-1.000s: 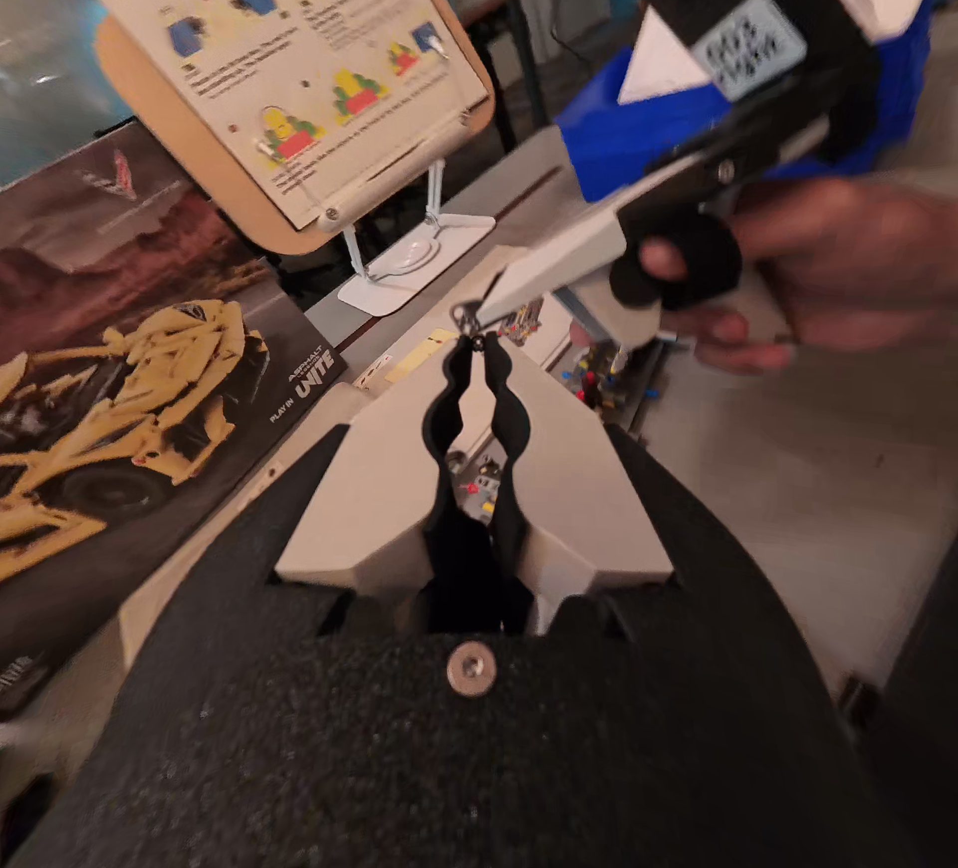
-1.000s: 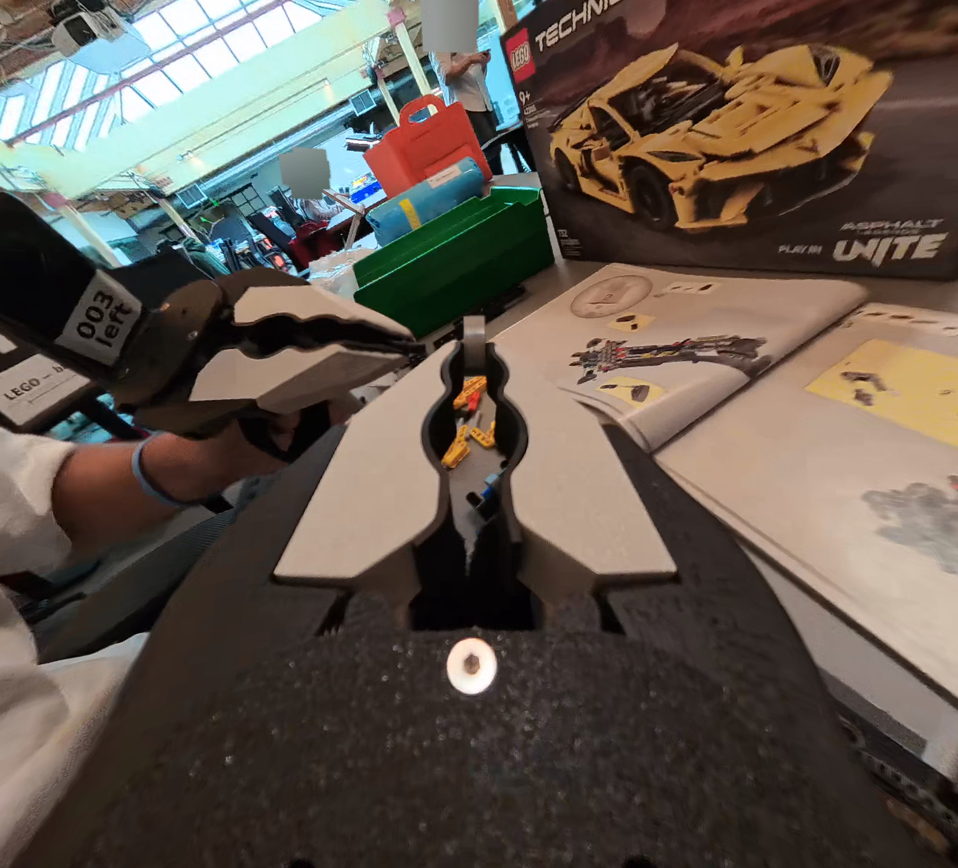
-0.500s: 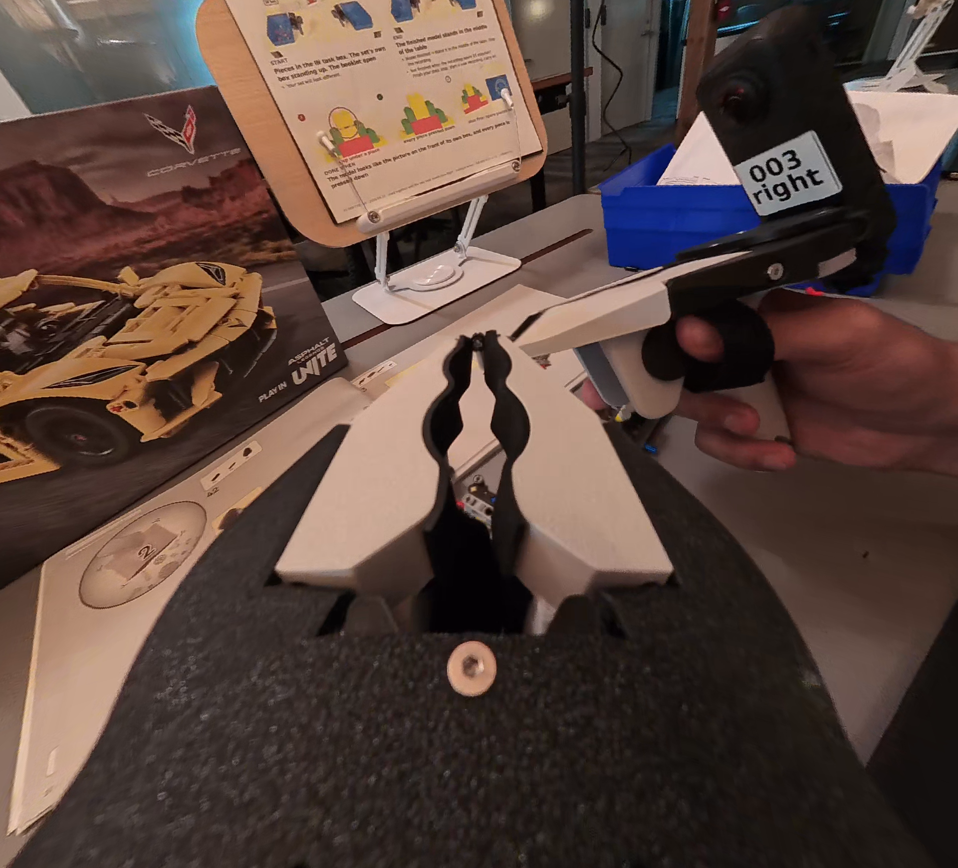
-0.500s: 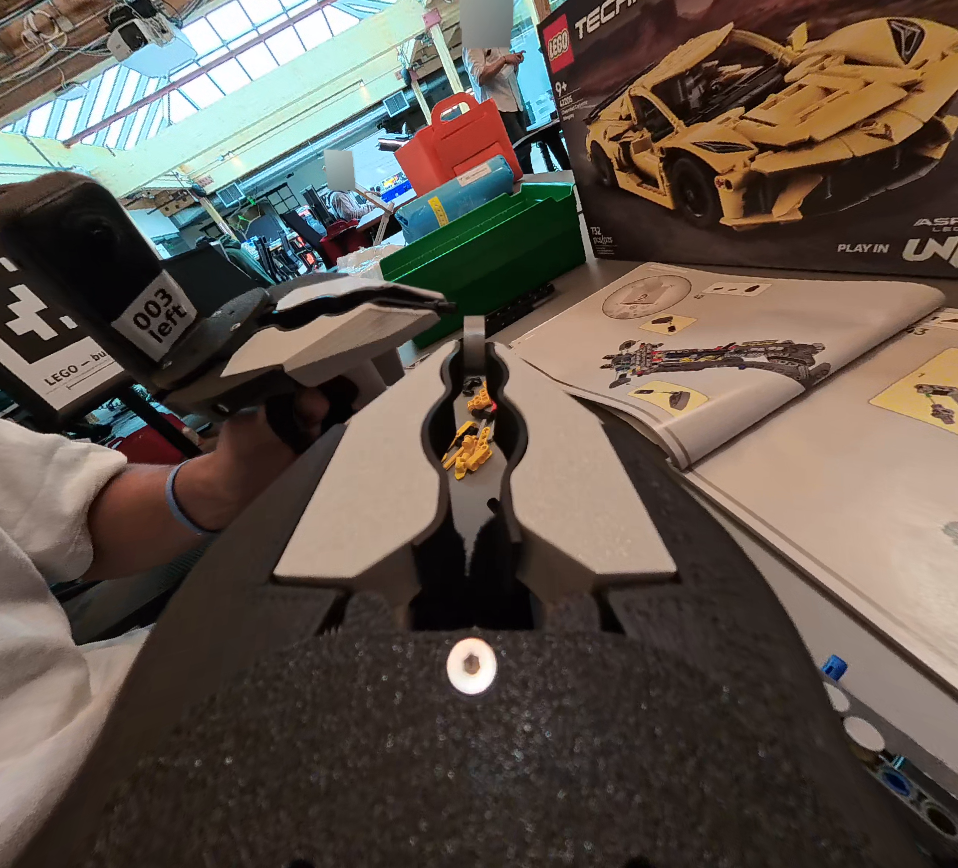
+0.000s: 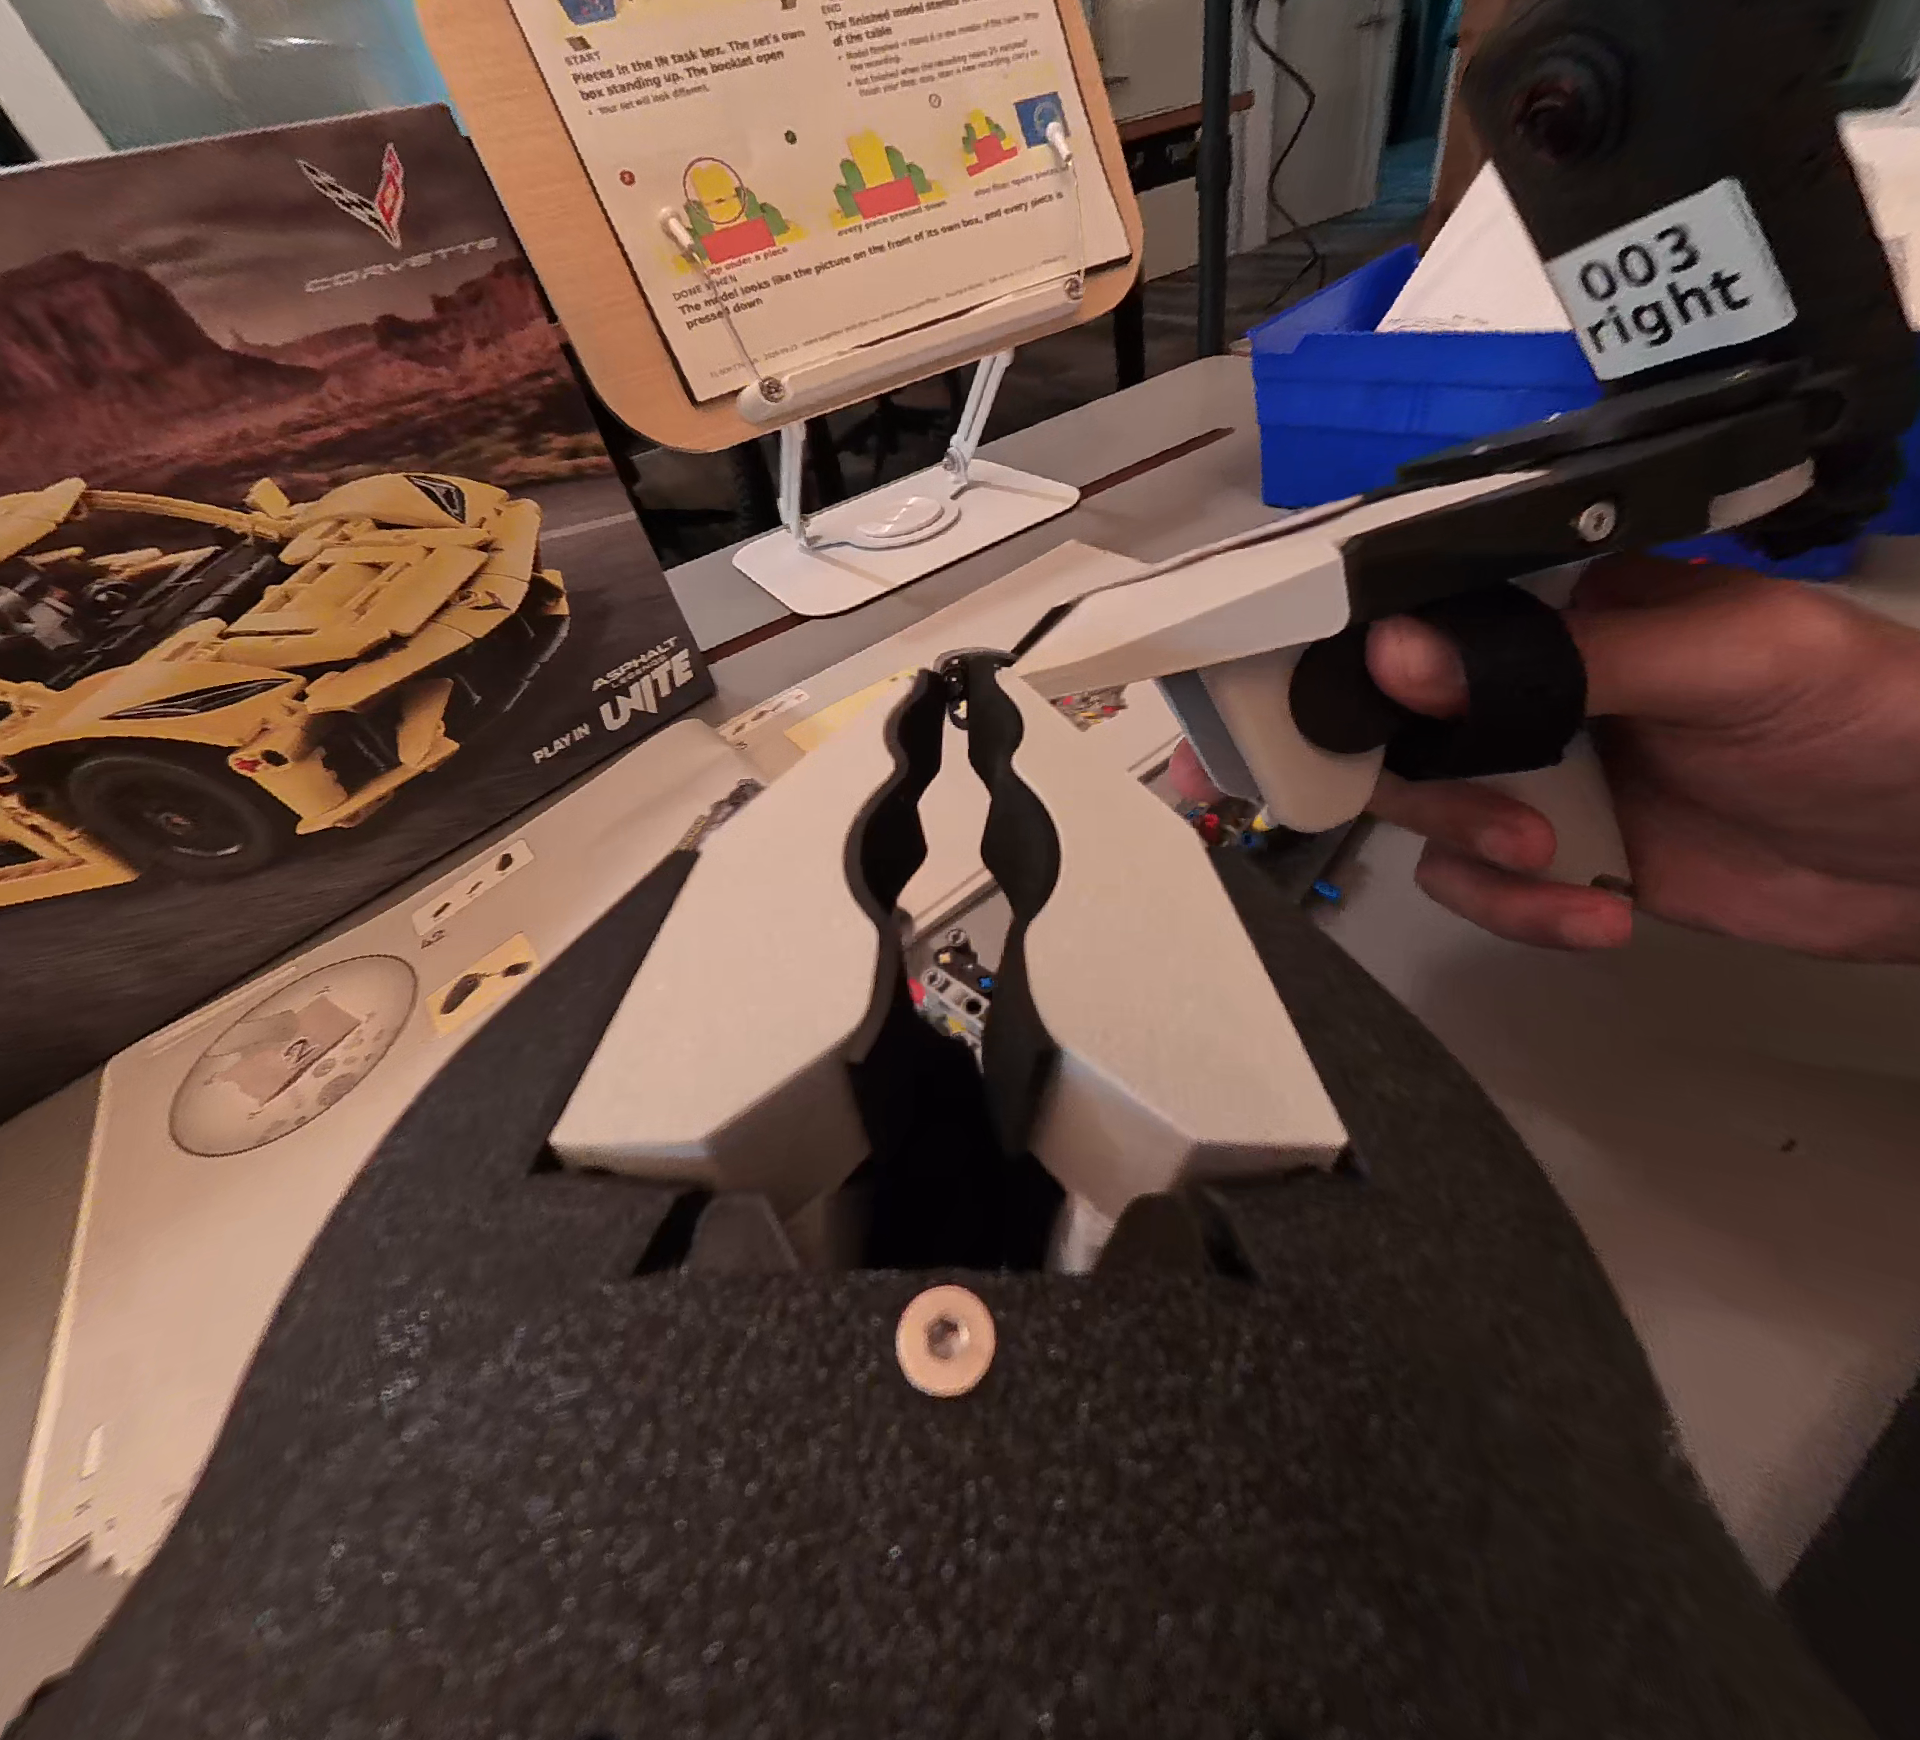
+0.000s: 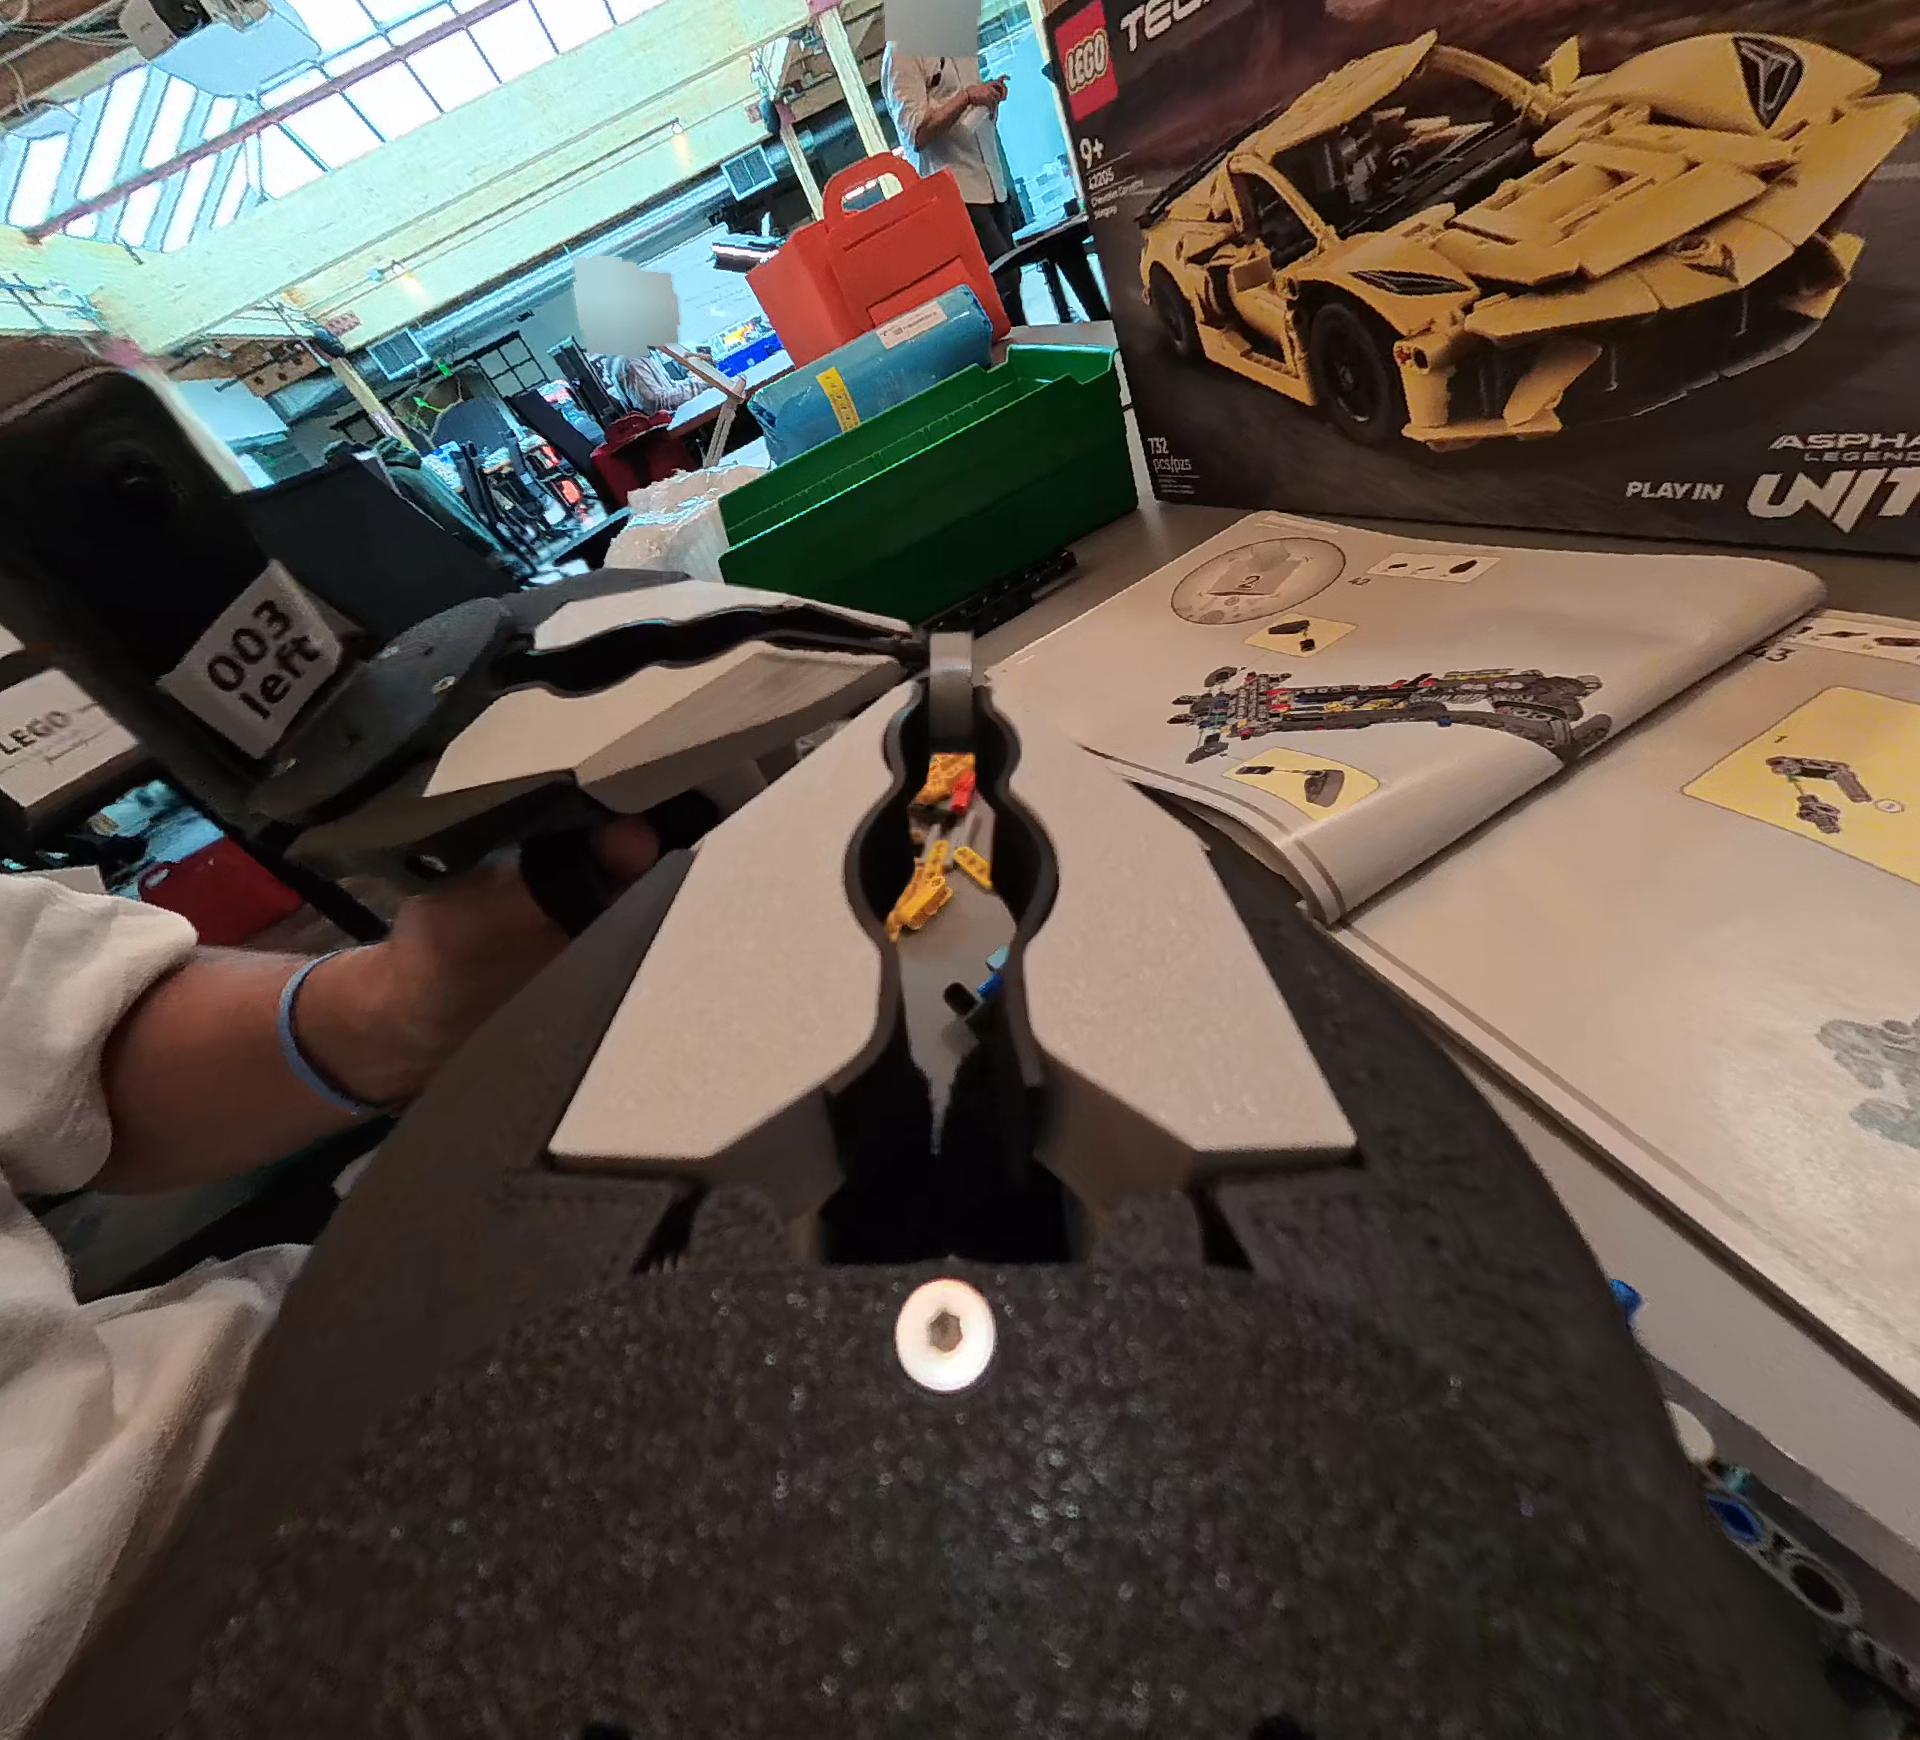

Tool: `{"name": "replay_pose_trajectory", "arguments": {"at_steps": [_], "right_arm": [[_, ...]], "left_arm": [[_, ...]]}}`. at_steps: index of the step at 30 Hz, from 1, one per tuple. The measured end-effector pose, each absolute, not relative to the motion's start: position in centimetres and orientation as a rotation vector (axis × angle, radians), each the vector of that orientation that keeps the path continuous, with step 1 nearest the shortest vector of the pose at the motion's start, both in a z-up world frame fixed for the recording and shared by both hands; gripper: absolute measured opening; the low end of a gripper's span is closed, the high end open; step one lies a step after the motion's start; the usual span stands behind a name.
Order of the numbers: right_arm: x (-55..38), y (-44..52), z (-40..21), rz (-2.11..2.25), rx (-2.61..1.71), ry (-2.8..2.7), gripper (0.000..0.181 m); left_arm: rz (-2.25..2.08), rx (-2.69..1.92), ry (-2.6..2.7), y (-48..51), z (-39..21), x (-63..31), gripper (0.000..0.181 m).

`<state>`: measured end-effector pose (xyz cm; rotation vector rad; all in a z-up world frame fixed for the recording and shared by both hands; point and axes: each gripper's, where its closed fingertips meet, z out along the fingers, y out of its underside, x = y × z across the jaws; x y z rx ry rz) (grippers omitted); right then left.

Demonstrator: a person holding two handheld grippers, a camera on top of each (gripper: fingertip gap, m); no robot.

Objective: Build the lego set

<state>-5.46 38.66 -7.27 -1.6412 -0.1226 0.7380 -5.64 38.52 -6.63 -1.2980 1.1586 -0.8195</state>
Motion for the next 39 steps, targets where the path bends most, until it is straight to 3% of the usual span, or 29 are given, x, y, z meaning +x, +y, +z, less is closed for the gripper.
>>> {"name": "replay_pose_trajectory", "arguments": {"at_steps": [13, 24, 39], "right_arm": [[-5.1, 38.8, -8.8, 0.303, -1.710, -0.348, 0.007], [-5.6, 38.1, -7.2, 0.995, -1.602, -0.075, 0.007], [-5.9, 37.6, -6.4, 0.953, -1.581, -0.138, 0.007]], "left_arm": [[-0.820, -1.335, 1.160, 38.7, -8.0, -5.2, 0.004], [-0.752, -1.099, 1.218, 37.9, -6.7, -5.8, 0.004], [-0.749, -1.011, 1.201, 37.2, -5.7, -5.9, 0.004]]}}
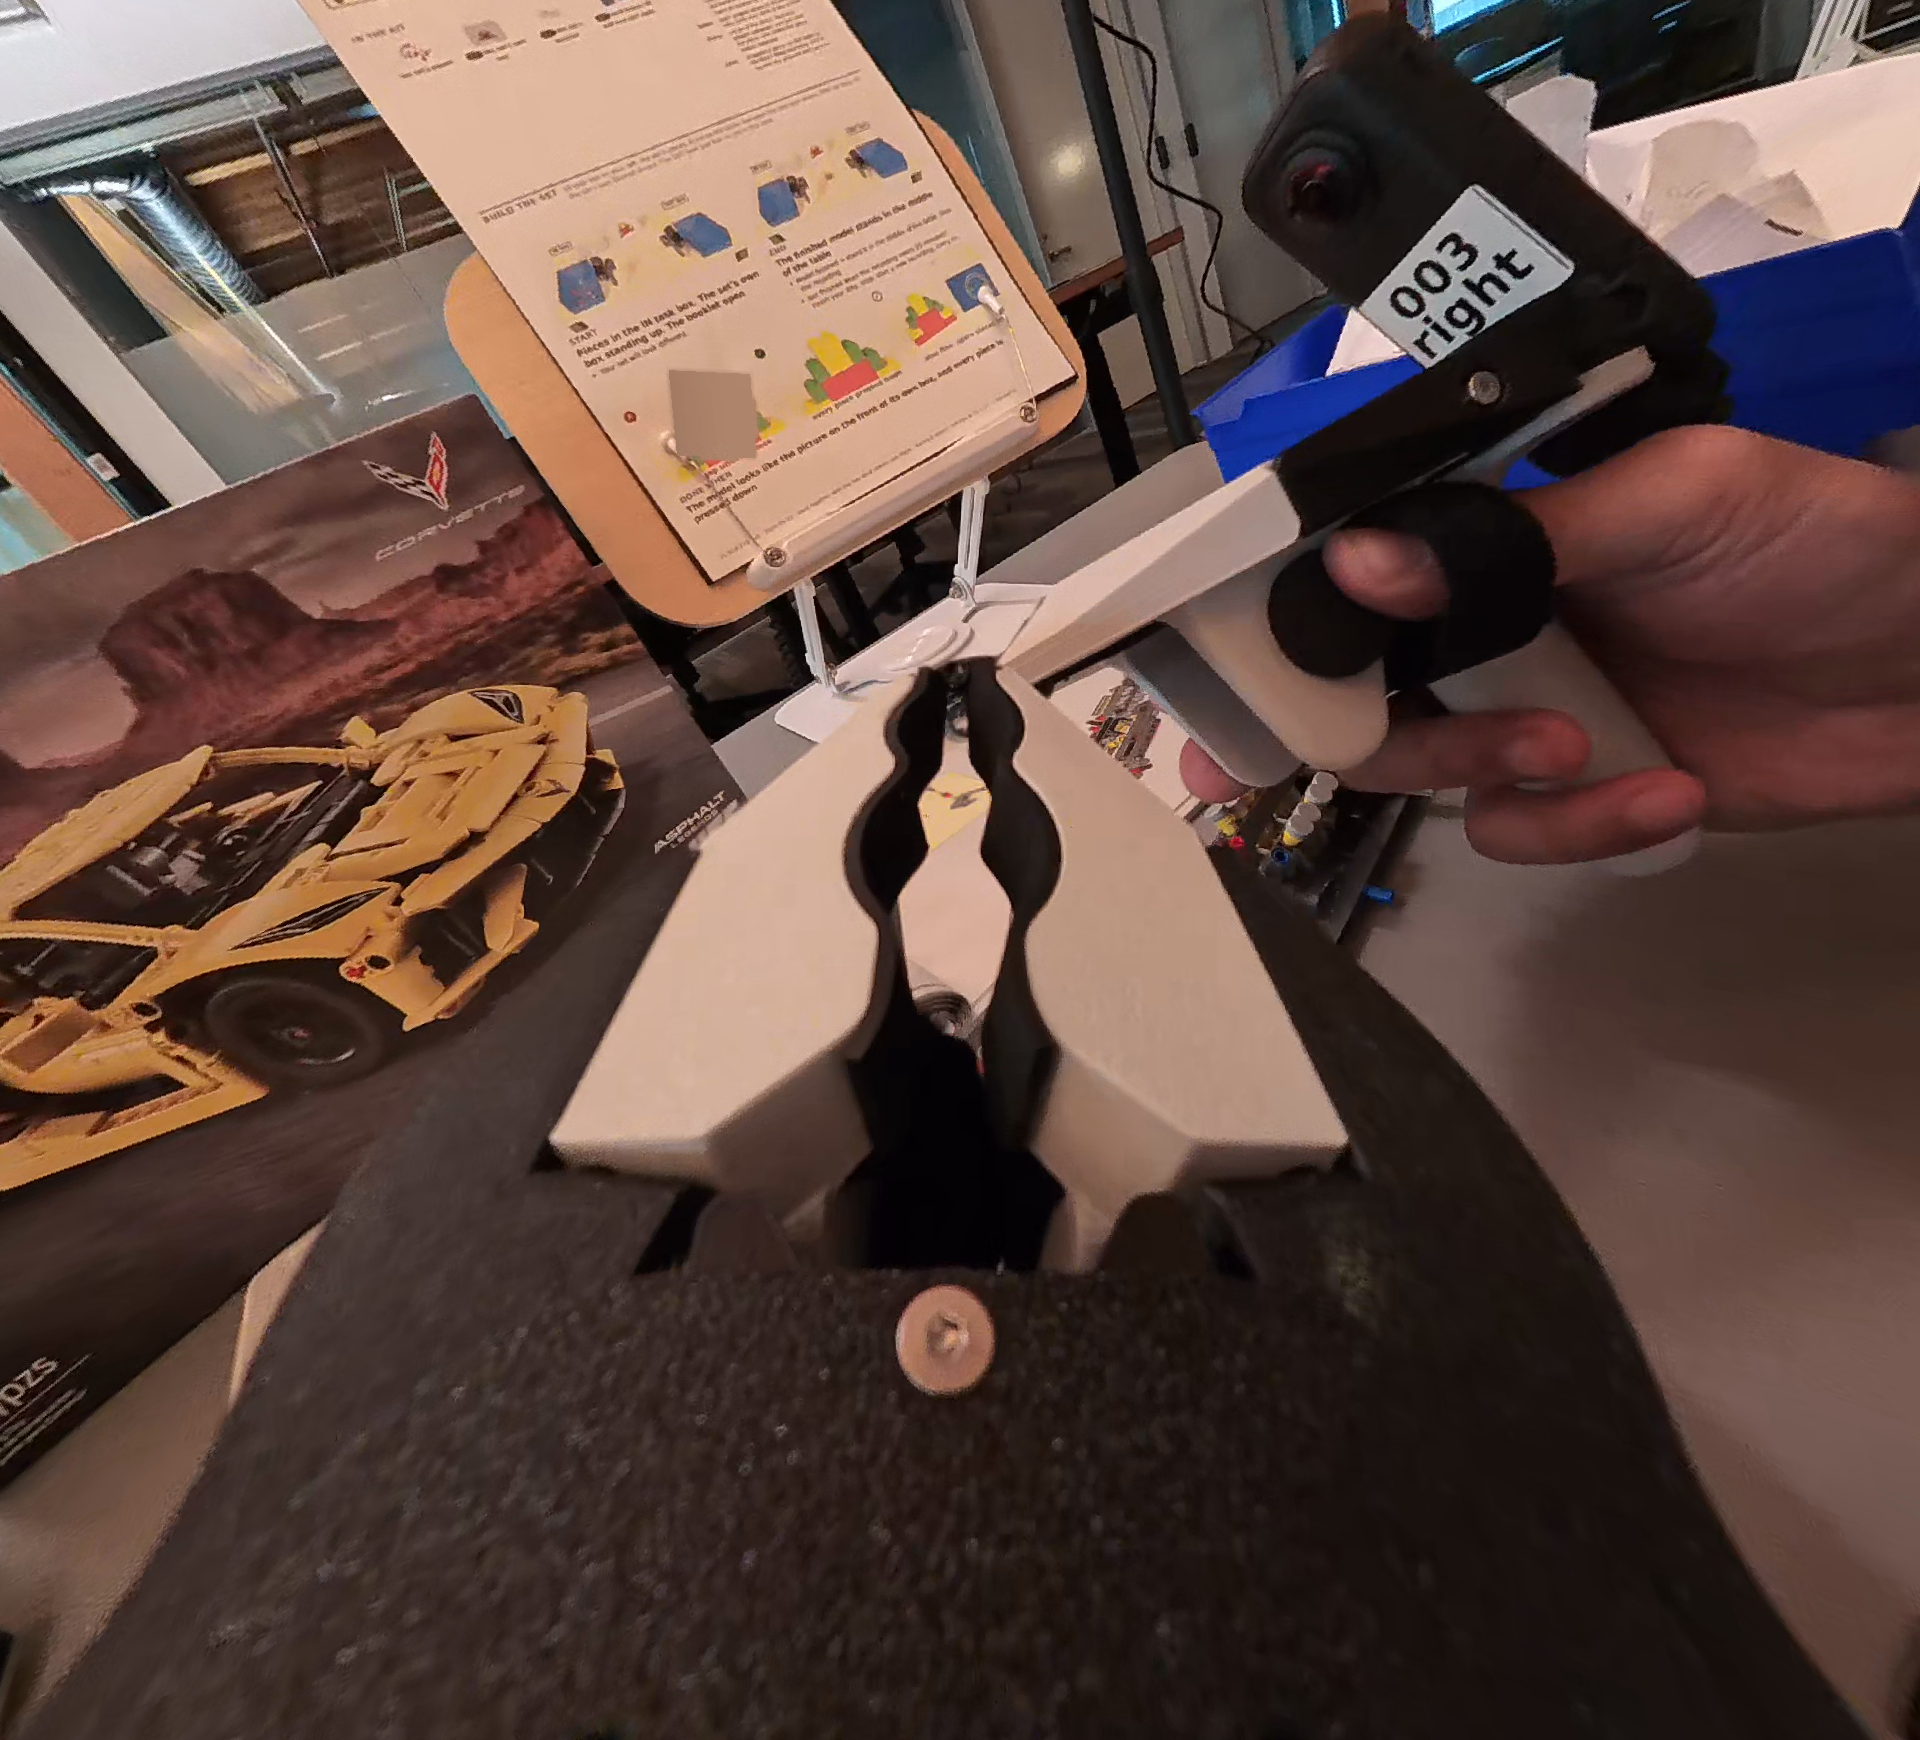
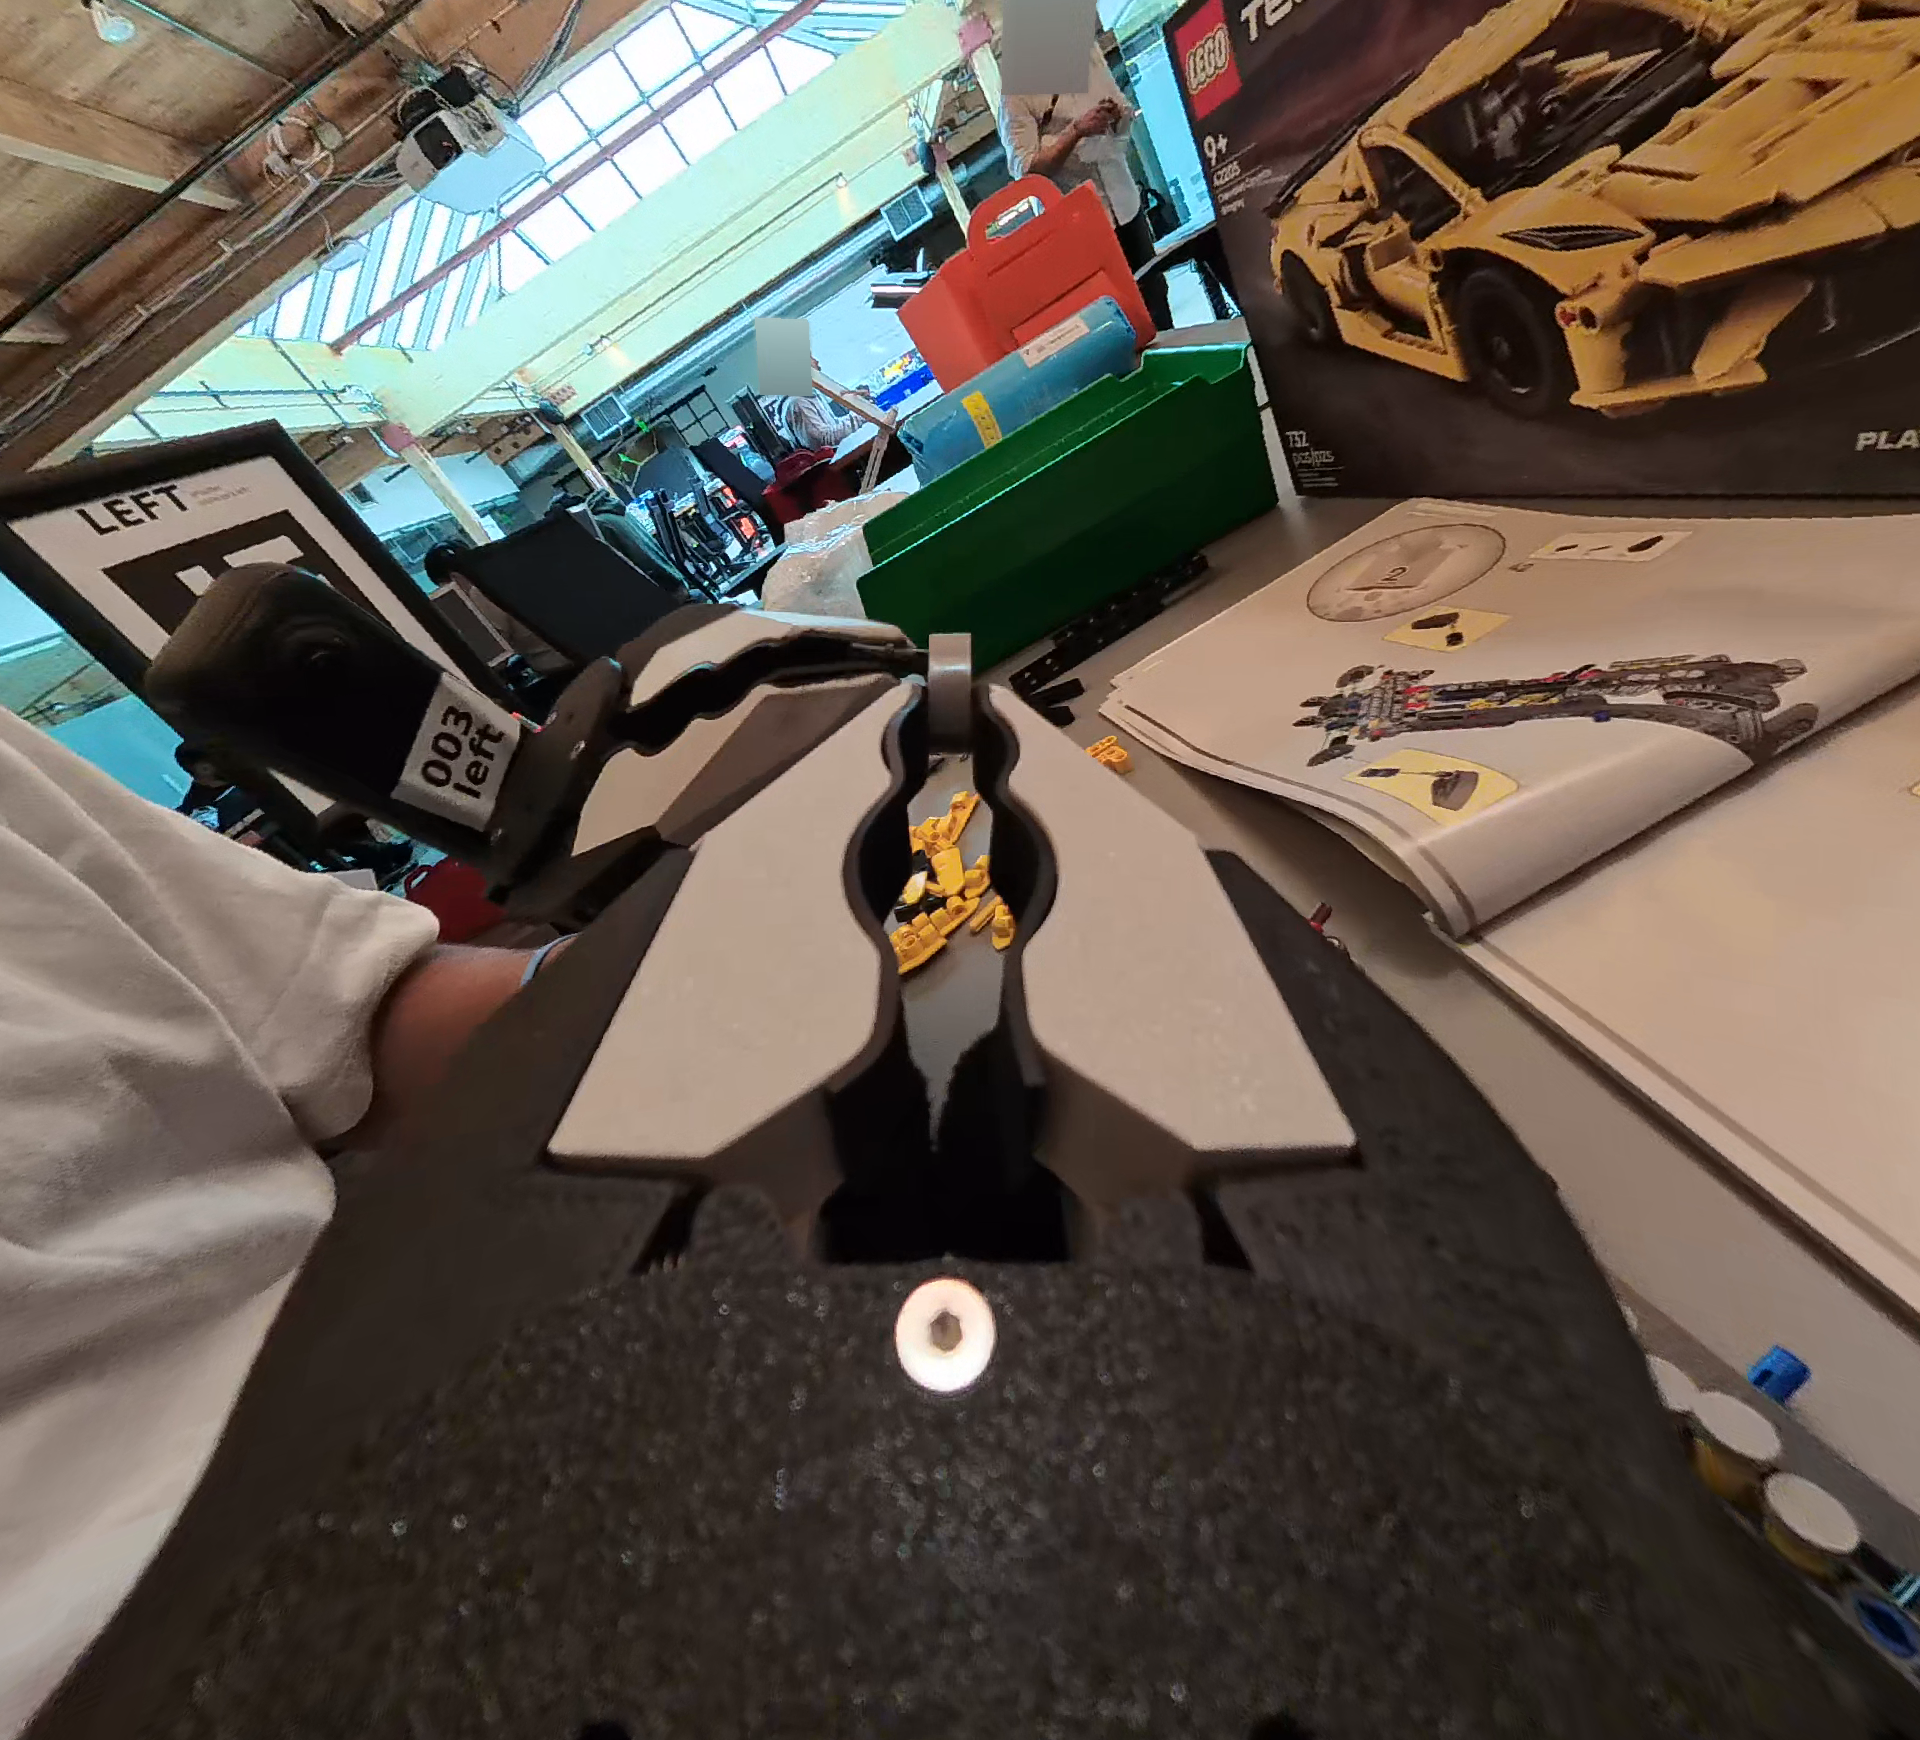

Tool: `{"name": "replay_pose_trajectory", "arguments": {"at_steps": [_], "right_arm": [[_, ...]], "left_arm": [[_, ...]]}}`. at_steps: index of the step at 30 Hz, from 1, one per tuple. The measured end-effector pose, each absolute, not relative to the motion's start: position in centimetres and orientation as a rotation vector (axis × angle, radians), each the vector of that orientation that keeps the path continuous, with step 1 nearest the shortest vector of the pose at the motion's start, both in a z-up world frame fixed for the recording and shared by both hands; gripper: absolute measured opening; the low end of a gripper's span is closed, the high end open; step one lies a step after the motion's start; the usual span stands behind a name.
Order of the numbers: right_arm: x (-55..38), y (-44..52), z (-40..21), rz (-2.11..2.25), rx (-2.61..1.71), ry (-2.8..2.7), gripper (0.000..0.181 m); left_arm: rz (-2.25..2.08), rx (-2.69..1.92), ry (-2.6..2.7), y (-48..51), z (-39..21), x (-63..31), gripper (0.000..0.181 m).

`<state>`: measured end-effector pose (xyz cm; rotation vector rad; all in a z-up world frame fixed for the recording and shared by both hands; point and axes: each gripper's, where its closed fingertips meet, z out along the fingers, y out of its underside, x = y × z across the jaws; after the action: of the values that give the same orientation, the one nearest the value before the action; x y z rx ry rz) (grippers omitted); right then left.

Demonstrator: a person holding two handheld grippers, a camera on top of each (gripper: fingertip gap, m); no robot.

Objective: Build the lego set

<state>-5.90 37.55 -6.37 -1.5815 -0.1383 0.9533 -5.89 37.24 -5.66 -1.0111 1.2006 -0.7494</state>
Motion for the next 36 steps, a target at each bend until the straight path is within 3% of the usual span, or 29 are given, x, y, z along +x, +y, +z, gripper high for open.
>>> {"name": "replay_pose_trajectory", "arguments": {"at_steps": [20, 26, 36], "right_arm": [[-5.6, 38.0, -7.7, 0.848, -1.662, -0.151, 0.007], [-6.2, 37.5, -6.9, 1.016, -1.605, -0.138, 0.007], [-5.5, 38.0, -9.0, 0.773, -1.740, -0.219, 0.006]], "left_arm": [[-0.654, -1.055, 1.222, 38.0, -7.1, -5.7, 0.004], [-0.687, -0.975, 1.215, 37.4, -6.1, -6.2, 0.004], [-0.569, -1.053, 1.355, 38.1, -8.5, -5.8, 0.004]]}}
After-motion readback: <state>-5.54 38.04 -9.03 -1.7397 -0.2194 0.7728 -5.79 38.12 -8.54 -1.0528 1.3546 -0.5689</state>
